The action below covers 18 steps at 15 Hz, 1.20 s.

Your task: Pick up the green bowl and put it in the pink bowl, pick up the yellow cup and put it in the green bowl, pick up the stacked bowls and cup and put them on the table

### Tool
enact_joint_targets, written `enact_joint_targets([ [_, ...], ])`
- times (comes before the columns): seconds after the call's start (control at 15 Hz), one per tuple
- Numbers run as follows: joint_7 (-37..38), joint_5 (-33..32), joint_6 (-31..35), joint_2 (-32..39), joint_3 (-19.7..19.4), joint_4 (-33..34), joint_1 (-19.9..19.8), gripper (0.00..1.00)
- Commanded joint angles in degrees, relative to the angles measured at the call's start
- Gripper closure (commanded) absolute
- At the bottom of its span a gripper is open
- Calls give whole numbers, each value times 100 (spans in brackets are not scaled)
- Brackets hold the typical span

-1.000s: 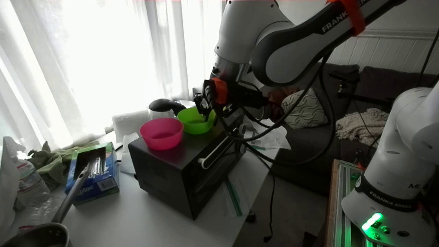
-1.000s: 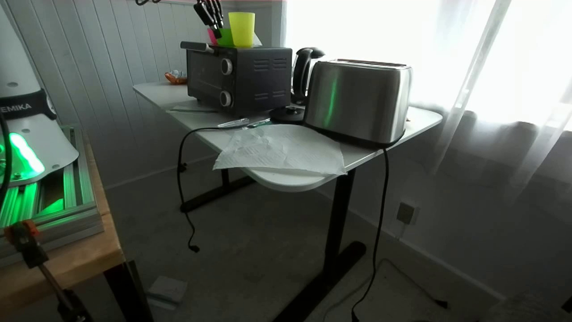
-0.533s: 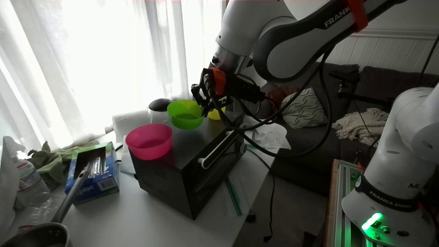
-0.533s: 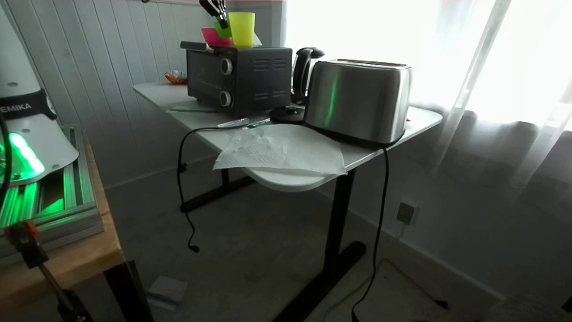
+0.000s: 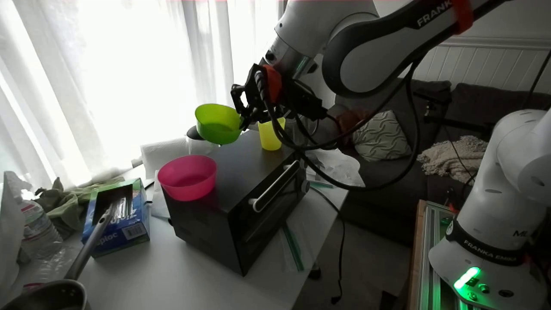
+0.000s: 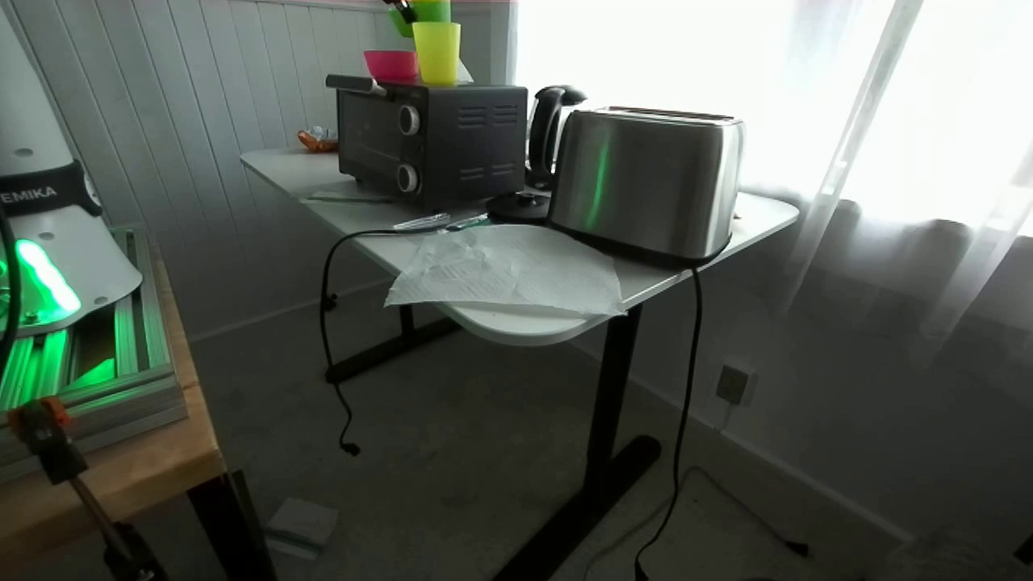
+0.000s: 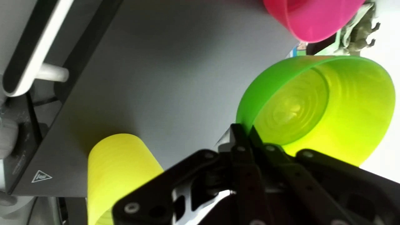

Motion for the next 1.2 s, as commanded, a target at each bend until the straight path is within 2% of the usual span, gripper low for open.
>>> enact_joint_targets([
  [0.0,-656,410,154,-87,-100,-58,496,98],
  [0.27,-1391,911,99,38,-112,20,979,98],
  [0.6,-2016,1232,232,73,-74,78,1170,98],
  [1.13,-2141,870,136,675,145,569,796,97],
])
